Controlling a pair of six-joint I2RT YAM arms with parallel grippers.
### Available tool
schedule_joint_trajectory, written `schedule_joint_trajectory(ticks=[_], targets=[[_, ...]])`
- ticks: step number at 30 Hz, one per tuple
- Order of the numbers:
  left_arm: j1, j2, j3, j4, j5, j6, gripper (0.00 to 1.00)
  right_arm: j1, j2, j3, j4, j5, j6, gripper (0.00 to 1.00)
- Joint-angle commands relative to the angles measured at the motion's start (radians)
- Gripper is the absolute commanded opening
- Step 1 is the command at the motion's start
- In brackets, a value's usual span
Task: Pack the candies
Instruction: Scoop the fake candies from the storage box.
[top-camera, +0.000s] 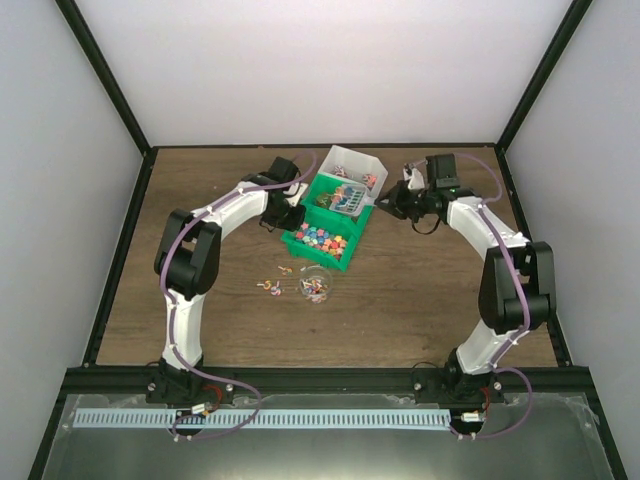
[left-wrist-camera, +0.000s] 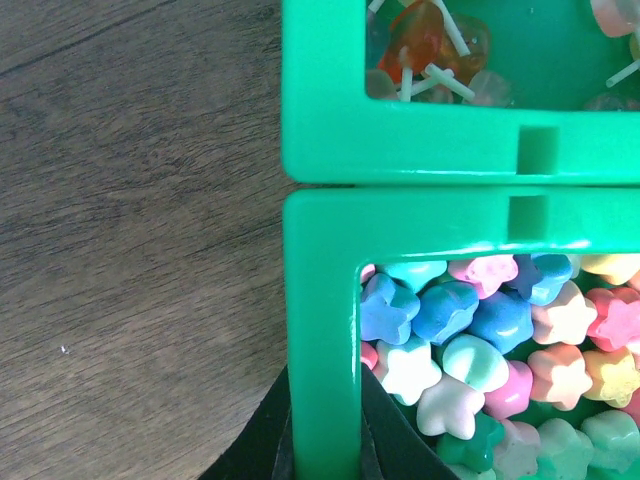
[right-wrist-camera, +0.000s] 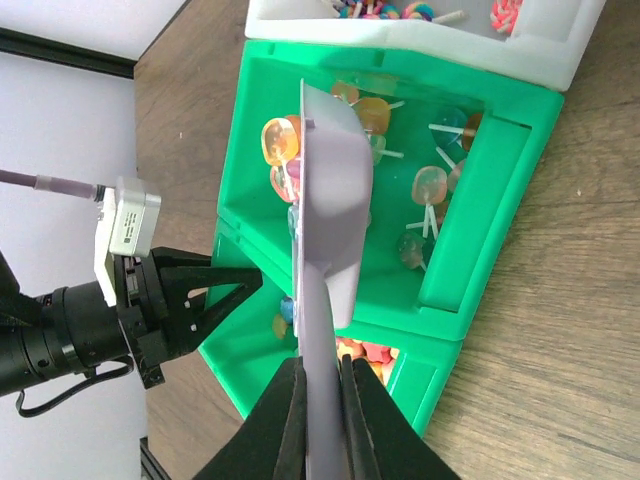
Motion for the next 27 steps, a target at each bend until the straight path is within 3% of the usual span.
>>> schedule_joint_trajectory(ticks=[1, 10, 18, 27], targets=[[0.007, 0.055, -0.003, 0.002, -0.003, -0.028, 0.04, -0.005, -0.05, -0.011, 0.014, -0.002, -0.07, 0.01], [0.007, 0.054, -0.004, 0.004, 0.004, -0.029, 0.04, -0.016, -0.067, -0.044, 0.035, 0.03, -0.025, 0.01], [0.007, 0.047, -0.008, 0.008, -0.001, -0.025, 0.04, -0.133, -0.113, -0.156, 0.209, -0.171, 0.118, 0.01], [0.007, 0.053, -0.009, 0.01, 0.002, -0.026, 0.04, -0.163, -0.142, -0.186, 0.255, -0.277, 0.14, 0.01]])
